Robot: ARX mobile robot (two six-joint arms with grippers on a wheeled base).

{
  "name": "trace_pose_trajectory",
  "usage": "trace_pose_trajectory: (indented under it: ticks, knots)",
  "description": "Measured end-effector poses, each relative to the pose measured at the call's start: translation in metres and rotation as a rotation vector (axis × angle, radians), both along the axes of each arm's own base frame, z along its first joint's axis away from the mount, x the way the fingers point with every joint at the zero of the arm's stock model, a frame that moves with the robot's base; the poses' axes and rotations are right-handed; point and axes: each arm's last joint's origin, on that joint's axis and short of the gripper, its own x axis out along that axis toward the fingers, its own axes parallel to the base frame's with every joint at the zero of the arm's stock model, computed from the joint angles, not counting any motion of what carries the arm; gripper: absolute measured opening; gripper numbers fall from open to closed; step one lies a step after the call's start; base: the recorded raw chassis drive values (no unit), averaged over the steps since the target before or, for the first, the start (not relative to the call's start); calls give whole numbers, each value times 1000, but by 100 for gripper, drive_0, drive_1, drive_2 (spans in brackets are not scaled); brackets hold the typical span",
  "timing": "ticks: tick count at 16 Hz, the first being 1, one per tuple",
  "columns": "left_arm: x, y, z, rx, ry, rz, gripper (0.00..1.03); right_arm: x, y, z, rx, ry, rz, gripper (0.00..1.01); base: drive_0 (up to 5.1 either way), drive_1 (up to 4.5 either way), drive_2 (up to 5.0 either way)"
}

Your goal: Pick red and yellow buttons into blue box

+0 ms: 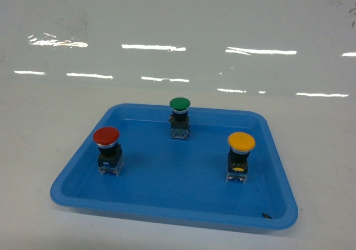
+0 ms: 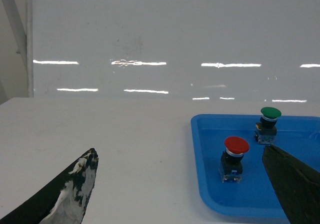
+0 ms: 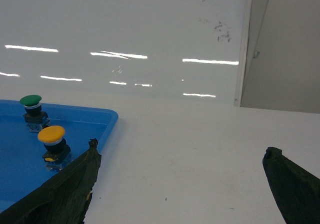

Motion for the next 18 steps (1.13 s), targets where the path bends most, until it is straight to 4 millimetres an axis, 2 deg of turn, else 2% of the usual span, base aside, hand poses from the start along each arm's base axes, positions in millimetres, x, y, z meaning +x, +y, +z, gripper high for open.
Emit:
trace_pose_trajectory:
  ticks: [12, 13, 14, 17, 18]
  knots:
    - [0, 0, 0, 0, -2, 0, 98, 0, 0, 1, -1, -9, 2, 98, 0, 0, 0]
    - [16, 2, 13, 40, -92, -21, 98, 17, 0, 11, -9, -39, 17, 98, 0, 0, 0]
    - [25, 4, 15, 51, -86, -25, 98, 23, 0, 16, -18, -46, 20, 98, 0, 0, 0]
    - [62, 7, 42, 89, -165, -31, 98, 51, 0, 41, -41, -115, 21, 98, 0, 0, 0]
    - [72, 7, 46, 97, -168, -29, 98, 60, 2, 43, -41, -108, 35, 98, 0, 0, 0]
